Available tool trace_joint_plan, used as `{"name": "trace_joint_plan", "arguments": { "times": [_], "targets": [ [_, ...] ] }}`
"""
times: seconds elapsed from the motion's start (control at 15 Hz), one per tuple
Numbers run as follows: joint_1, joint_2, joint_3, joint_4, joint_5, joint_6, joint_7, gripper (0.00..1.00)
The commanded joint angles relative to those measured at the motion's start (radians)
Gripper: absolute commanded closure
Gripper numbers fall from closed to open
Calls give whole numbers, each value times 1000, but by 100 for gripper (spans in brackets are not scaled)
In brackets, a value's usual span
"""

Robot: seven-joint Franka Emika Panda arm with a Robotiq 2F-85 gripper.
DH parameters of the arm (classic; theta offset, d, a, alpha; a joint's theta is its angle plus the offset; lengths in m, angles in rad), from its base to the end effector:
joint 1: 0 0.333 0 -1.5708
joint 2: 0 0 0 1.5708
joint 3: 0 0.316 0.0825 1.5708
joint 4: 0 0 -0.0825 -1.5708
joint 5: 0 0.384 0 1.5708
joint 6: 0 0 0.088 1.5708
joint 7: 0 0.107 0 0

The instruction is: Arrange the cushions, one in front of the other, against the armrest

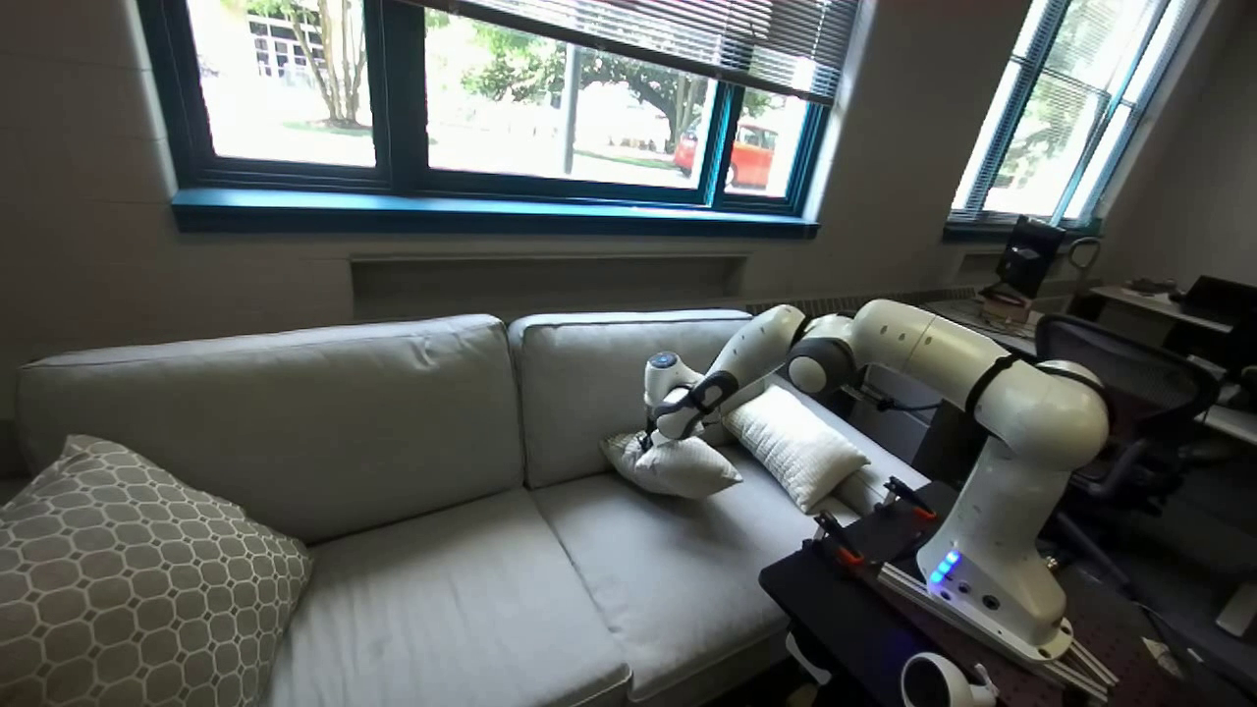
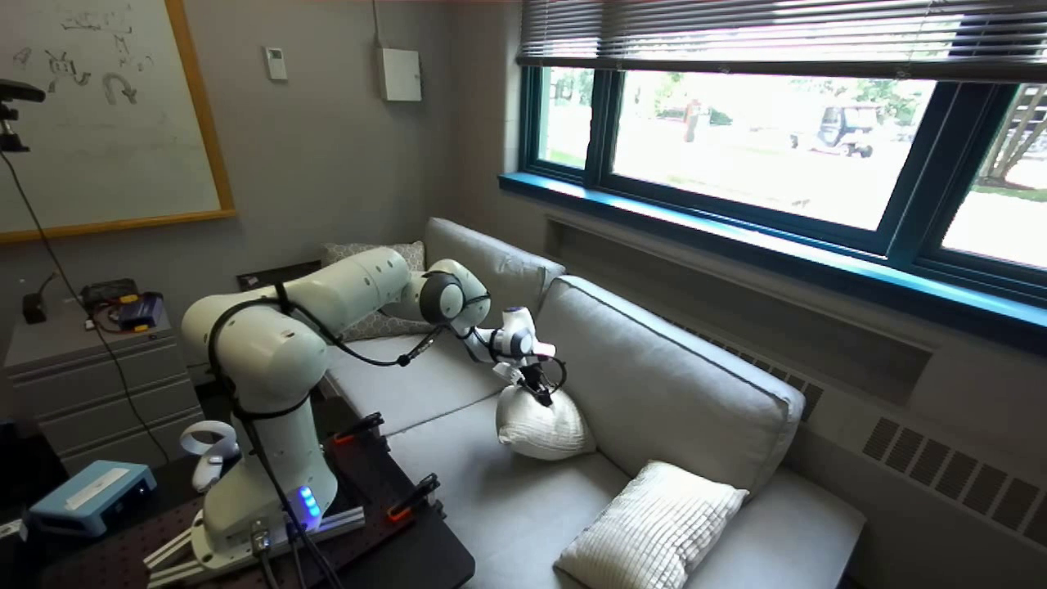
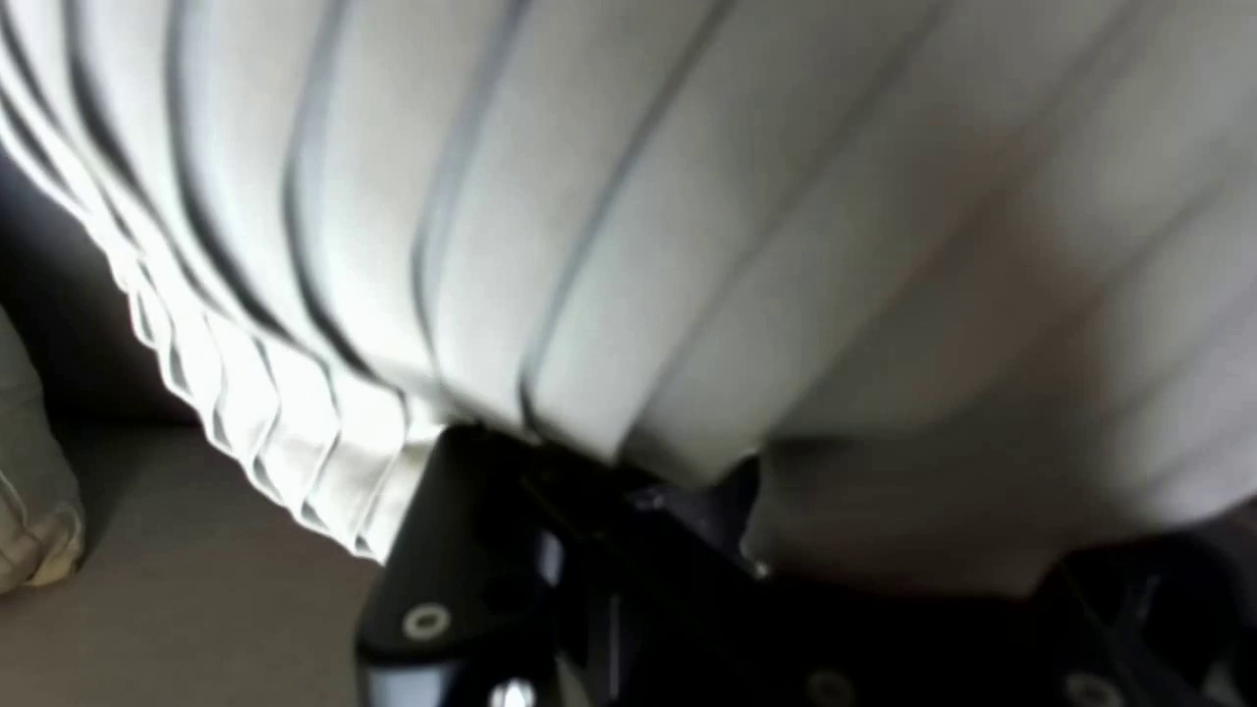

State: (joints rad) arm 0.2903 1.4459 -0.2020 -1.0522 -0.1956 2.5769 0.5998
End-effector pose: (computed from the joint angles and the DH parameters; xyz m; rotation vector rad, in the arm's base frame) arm 0.7120 0.1143 -0.0580 2.8641 -0.2365 0.2739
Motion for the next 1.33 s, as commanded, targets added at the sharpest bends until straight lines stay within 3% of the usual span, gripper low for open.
{"name": "trace_joint_plan", "arguments": {
  "times": [0.0, 0.27, 0.53, 0.6, 0.67, 0.73, 0.93, 1.0, 1.07, 1.2, 1.27],
  "targets": [
    [-172, -41, 79, -132, 33, 270, -95, 91],
    [-409, -68, 233, -308, 30, 584, -219, 92],
    [-708, -111, 429, -568, -60, 919, -293, 91],
    [-784, -116, 488, -635, -27, 1002, -373, 92],
    [-860, -74, 546, -498, -148, 900, -300, 91],
    [-939, -87, 600, -557, -184, 920, -321, 92],
    [-1159, -83, 798, -584, -233, 879, -419, 91],
    [-1213, -102, 828, -670, -237, 948, -434, 92],
    [-1289, -63, 915, -607, -276, 876, -462, 91],
    [-1362, -78, 973, -704, -286, 948, -495, 91],
    [-1428, -30, 1051, -649, -323, 878, -521, 92]
  ]
}}
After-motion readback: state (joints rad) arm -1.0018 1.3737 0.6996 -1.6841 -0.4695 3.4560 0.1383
